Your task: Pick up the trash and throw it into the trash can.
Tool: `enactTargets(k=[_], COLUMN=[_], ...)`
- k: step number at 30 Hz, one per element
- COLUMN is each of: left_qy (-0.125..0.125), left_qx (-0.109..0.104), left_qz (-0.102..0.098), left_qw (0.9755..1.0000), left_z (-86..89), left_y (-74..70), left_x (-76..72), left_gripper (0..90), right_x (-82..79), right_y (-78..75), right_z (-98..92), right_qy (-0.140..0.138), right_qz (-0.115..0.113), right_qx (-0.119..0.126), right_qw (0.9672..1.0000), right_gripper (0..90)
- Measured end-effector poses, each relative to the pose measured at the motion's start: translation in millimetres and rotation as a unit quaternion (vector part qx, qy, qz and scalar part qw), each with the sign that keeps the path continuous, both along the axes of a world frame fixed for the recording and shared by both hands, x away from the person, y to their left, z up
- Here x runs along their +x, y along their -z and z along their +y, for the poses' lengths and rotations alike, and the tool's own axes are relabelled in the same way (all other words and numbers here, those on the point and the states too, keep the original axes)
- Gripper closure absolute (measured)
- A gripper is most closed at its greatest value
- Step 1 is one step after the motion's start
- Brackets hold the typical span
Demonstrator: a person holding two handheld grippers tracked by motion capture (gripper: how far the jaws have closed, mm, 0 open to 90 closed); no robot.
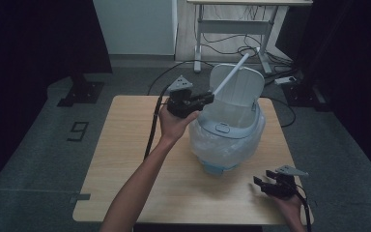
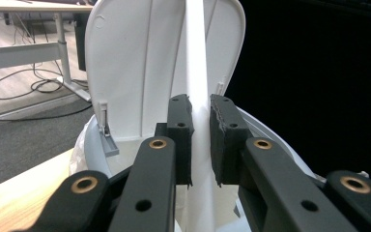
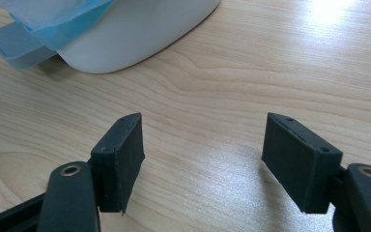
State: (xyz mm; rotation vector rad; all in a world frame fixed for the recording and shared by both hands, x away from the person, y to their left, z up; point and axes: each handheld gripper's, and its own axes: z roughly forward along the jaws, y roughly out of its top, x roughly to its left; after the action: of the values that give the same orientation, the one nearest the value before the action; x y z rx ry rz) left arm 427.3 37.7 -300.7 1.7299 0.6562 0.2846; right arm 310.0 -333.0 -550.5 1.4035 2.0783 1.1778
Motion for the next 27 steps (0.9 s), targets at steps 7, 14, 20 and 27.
enactTargets(k=[7,14,20,27], left_qy=[-0.001,0.002,0.004,0.005], left_qx=[0.002,0.014,0.015,0.035], left_qz=[0.007,0.007,0.014,0.051], left_qw=[1.0,0.9999,0.9998,0.9981], left_z=[-10.4,-25.5,-34.7,-42.9], left_y=[0.5,0.4,3.2,11.1], left_x=[8.5,15.6,21.2,29.3], left_gripper=[79.4,79.5,79.3,57.3], right_x=[-0.4,0.0,-0.5,-0.4], right_y=[0.0,0.5,0.3,0.0], right_z=[0.7,-0.2,-0.2,-1.6], right_qy=[-0.003,-0.001,-0.002,-0.002], right_qz=[0.0,0.001,0.0,-0.001], right_qx=[-0.002,-0.001,-0.001,0.0], right_qw=[1.0,1.0,1.0,1.0], right_gripper=[30.7,30.8,30.8,30.9])
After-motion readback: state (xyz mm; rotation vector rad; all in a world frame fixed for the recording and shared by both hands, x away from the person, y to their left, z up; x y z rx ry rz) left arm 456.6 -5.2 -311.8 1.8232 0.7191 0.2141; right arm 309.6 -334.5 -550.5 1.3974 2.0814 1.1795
